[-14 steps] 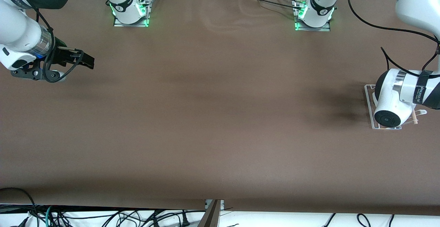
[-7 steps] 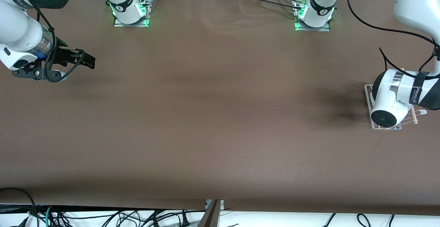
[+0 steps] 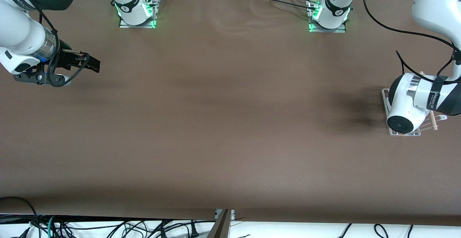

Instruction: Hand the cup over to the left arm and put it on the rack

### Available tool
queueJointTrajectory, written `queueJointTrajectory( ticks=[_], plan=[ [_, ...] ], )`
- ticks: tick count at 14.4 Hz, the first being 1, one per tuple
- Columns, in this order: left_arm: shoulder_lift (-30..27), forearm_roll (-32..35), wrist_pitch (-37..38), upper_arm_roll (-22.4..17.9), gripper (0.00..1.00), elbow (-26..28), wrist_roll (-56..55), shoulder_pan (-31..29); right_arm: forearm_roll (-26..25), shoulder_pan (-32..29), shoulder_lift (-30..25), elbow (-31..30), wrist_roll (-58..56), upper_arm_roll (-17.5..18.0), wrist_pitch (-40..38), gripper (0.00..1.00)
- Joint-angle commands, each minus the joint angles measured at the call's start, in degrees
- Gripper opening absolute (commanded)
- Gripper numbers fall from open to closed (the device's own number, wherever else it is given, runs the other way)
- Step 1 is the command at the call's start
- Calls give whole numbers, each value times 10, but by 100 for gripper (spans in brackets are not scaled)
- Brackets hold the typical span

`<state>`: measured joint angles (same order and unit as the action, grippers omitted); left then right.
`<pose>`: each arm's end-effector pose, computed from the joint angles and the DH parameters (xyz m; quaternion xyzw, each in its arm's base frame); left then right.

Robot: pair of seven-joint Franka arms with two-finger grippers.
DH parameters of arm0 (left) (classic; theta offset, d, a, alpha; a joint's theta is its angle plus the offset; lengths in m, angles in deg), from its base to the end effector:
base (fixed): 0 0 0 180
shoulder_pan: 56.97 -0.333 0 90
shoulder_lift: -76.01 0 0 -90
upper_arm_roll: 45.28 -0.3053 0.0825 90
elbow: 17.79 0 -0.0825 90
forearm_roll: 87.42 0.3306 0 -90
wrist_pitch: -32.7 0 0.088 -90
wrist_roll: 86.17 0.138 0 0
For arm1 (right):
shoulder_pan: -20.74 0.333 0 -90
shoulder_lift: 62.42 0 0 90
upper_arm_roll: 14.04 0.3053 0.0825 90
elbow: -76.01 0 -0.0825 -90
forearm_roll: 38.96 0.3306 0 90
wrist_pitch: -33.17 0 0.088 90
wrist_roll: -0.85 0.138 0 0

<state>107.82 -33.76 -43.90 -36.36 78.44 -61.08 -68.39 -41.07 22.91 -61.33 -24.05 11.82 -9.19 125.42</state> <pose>0.5188 0.1570 0.2978 -0.7878 0.2606 0.4706 0.2999 0.4911 0.0552 0.5038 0.9963 -0.0322 -0.0739 0.0294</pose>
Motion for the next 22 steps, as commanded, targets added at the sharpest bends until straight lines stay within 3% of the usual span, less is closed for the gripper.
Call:
queueJointTrajectory(
  ticks=[1, 6, 13, 17, 22],
  plan=[
    [-3, 13, -2, 3, 100, -5, -6, -3, 0, 7, 0, 3, -6, -7, 0, 100],
    [-14, -18, -1, 3, 100, -30, 2, -7, 0, 7, 0, 3, -6, -7, 0, 100],
    [-100, -319, 4, 0, 100, -143, -42, -31, 0, 7, 1, 3, -6, -7, 2, 100],
    [-141, -468, -3, 2, 100, -166, -71, -32, 0, 7, 3, 3, -6, -7, 2, 100],
    [-173, -504, -95, 29, 100, -149, -118, -14, 0, 7, 3, 3, -6, -7, 3, 100]
  ],
)
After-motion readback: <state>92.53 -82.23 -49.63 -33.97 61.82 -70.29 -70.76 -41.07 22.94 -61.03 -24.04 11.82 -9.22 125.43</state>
